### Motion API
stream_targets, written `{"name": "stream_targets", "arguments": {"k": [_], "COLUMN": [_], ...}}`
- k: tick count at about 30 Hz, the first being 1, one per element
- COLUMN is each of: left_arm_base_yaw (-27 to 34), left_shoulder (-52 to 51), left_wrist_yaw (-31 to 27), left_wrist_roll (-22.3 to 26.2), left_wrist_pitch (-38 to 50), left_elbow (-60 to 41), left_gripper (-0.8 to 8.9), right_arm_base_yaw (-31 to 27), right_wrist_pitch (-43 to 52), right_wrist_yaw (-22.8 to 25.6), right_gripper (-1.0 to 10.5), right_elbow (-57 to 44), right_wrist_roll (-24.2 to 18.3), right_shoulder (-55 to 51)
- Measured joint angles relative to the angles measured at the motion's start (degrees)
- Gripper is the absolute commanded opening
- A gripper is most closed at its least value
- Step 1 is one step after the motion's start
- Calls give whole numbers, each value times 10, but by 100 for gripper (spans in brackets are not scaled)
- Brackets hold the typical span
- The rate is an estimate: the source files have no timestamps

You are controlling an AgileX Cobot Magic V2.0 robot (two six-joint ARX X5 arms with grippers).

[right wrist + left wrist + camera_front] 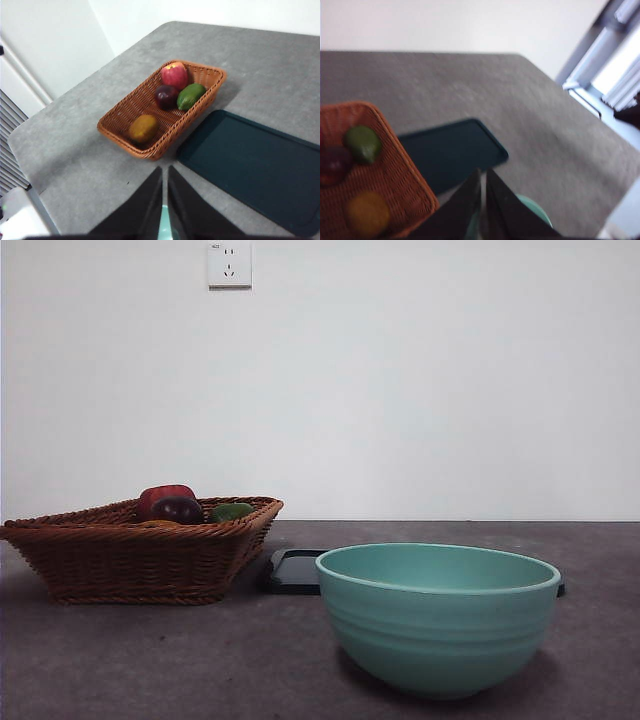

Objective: Pick up the wifruite, put it on the bowl, pick up the plate, put it on desk

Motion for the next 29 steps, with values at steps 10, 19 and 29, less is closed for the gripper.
{"name": "stream_targets", "arguments": {"k": [10,19,29], "left_arm_base_yaw": [-37,-42,-42], "left_shoulder": [0,0,0], "left_wrist_yaw": [0,0,0], "left_wrist_roll": [37,38,42], "left_wrist_pitch": [-36,-47,-47], "left_elbow": [0,0,0], "left_gripper": [31,481,625], "right_arm_base_yaw": [0,0,0], "right_wrist_pitch": [-32,-39,-50], "right_wrist_yaw": [1,3,47], "right_gripper": [10,308,620], "right_elbow": [0,0,0], "right_wrist_roll": [0,0,22], "right_shoulder": [-66,-86,-85]}}
